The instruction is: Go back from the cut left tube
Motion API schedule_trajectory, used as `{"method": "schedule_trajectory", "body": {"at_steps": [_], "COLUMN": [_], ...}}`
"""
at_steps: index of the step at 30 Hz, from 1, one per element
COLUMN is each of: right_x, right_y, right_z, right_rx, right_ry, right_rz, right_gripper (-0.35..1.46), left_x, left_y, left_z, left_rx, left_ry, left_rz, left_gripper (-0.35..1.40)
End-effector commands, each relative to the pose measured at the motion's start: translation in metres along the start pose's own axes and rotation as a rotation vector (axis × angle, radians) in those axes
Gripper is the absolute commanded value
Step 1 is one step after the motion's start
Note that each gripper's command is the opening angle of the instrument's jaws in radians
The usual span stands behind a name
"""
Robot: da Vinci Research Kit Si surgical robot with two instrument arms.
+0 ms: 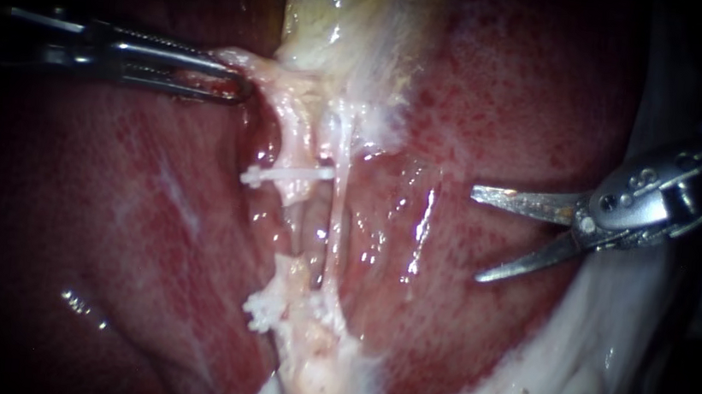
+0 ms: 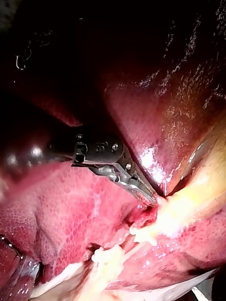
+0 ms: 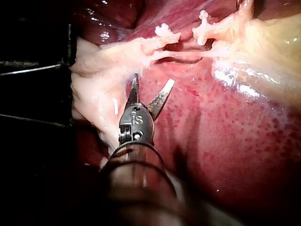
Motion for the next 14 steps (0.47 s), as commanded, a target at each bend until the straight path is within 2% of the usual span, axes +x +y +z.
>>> {"method": "schedule_trajectory", "body": {"at_steps": [1,14], "right_x": [-0.0001,-0.0001], "right_y": [0.0000,0.0000], "right_z": [0.0001,0.0000], "right_rx": [0.001,0.001], "right_ry": [0.000,0.000], "right_rz": [0.000,-0.001], "right_gripper": [1.41,1.41], "left_x": [0.0000,0.0000], "left_y": [-0.0001,-0.0003], "left_z": [0.0001,-0.0001], "left_rx": [0.002,0.000], "left_ry": [-0.003,-0.004], "left_rz": [0.000,0.000], "left_gripper": [-0.35,-0.35]}}
